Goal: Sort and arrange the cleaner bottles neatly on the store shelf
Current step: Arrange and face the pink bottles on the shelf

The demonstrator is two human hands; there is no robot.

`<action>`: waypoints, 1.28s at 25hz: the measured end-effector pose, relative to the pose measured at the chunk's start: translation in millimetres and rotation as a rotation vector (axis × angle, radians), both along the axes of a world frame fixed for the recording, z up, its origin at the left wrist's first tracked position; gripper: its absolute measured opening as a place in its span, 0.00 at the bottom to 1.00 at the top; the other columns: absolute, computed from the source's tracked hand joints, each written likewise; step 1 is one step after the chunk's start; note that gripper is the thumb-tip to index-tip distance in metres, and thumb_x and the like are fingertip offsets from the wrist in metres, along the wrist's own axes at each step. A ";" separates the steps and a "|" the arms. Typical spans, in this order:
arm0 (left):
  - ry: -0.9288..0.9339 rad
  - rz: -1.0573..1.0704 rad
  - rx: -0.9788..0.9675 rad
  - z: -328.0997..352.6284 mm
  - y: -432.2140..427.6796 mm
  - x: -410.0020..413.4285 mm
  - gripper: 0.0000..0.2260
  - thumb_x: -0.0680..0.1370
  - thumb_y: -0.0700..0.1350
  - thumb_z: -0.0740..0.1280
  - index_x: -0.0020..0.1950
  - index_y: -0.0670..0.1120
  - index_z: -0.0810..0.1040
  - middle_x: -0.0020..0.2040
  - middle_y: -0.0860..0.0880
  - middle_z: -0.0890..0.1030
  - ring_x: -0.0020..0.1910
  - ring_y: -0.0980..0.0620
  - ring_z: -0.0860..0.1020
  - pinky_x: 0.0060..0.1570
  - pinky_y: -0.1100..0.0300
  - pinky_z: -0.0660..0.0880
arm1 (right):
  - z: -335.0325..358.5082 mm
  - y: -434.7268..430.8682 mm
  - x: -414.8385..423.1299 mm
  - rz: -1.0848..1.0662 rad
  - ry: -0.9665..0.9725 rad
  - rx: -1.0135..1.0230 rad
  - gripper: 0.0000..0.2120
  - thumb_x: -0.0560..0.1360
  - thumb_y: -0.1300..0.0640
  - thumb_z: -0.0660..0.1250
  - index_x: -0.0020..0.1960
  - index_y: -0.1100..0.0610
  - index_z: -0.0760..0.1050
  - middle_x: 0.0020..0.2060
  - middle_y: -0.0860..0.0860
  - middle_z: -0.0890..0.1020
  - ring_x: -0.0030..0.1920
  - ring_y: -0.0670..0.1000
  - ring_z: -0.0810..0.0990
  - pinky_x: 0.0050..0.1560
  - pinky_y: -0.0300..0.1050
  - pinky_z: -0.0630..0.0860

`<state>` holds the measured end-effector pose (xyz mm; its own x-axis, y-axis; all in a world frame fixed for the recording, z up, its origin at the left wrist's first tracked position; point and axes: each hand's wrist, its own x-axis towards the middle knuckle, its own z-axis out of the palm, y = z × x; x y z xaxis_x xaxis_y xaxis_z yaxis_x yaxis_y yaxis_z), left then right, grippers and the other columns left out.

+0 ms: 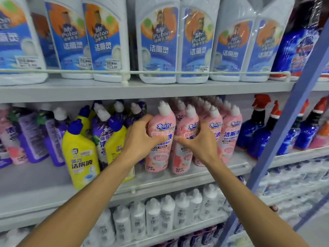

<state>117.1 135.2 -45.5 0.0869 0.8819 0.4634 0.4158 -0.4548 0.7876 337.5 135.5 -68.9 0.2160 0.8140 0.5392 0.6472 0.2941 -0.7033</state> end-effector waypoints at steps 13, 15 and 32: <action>-0.123 -0.052 -0.223 -75.4 54.3 24.0 0.24 0.62 0.62 0.78 0.55 0.61 0.77 0.53 0.55 0.86 0.51 0.54 0.85 0.53 0.44 0.82 | -73.5 4.8 5.0 0.001 0.153 0.039 0.39 0.67 0.31 0.76 0.71 0.47 0.70 0.62 0.41 0.80 0.63 0.43 0.79 0.61 0.51 0.79; -0.117 -0.047 -0.207 -75.9 58.2 28.4 0.24 0.63 0.61 0.79 0.55 0.59 0.78 0.51 0.55 0.86 0.49 0.55 0.85 0.51 0.45 0.83 | -76.7 3.8 3.6 -0.066 0.132 0.062 0.37 0.68 0.32 0.75 0.70 0.47 0.71 0.60 0.42 0.80 0.62 0.44 0.78 0.60 0.48 0.77; -0.152 -0.122 -0.130 -57.9 93.5 58.6 0.12 0.74 0.37 0.76 0.54 0.43 0.79 0.43 0.49 0.83 0.38 0.58 0.81 0.33 0.72 0.74 | -71.6 2.4 -27.8 -0.373 0.148 0.067 0.37 0.71 0.38 0.75 0.75 0.50 0.68 0.60 0.45 0.75 0.57 0.39 0.68 0.57 0.39 0.72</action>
